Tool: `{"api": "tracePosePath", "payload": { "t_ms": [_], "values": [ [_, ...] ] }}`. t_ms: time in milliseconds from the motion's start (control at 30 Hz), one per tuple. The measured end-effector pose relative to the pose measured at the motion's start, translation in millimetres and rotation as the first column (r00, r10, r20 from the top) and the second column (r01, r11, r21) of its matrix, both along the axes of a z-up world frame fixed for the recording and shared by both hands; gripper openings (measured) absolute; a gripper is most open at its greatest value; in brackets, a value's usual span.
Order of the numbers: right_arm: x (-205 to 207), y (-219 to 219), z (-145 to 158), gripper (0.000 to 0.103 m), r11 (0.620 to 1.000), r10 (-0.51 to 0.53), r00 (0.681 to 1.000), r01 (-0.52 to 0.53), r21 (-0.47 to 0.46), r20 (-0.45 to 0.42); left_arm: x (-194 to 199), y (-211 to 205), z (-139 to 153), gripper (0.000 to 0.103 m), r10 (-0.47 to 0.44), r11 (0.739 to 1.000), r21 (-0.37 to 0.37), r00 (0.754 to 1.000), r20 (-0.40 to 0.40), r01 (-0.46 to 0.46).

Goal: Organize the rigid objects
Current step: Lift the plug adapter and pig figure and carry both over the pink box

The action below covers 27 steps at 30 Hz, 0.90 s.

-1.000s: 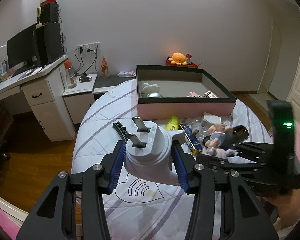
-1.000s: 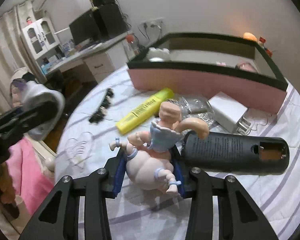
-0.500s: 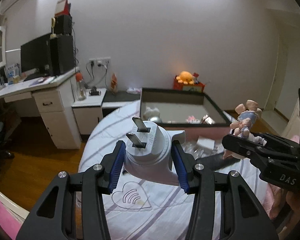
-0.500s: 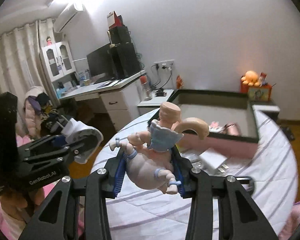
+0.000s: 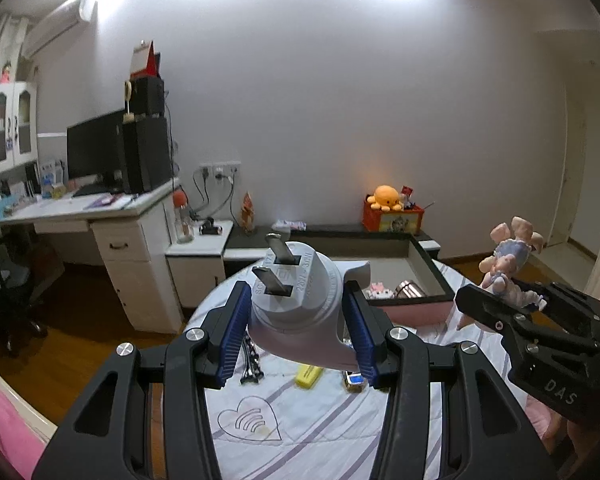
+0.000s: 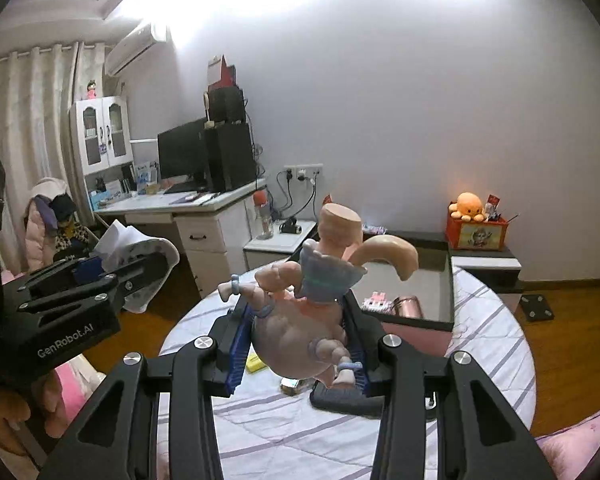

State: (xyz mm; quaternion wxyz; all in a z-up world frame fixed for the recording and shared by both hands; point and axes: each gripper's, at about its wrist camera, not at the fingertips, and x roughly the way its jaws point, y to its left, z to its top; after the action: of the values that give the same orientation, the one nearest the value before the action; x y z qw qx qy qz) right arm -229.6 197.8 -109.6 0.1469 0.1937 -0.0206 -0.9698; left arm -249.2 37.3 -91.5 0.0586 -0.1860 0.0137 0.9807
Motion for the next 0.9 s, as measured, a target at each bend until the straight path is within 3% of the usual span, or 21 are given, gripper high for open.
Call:
{"api": "tracePosePath", "payload": {
  "t_ms": [533, 900],
  "values": [
    [-11.7, 8.9, 7.2, 0.042, 1.0, 0.027, 0.999, -0.027, -0.012, -0.025, -0.2, 13.0, 18.4, 0.048, 0.061, 0.996, -0.065, 0.997, -0.041, -0.063],
    [-57.0, 24.7, 0.0, 0.042, 1.0, 0.017, 1.0, -0.017, -0.009, 0.0, -53.1, 28.1, 16.8, 0.048, 0.057, 0.995, -0.083, 0.998, -0.023, -0.058]
  ]
}}
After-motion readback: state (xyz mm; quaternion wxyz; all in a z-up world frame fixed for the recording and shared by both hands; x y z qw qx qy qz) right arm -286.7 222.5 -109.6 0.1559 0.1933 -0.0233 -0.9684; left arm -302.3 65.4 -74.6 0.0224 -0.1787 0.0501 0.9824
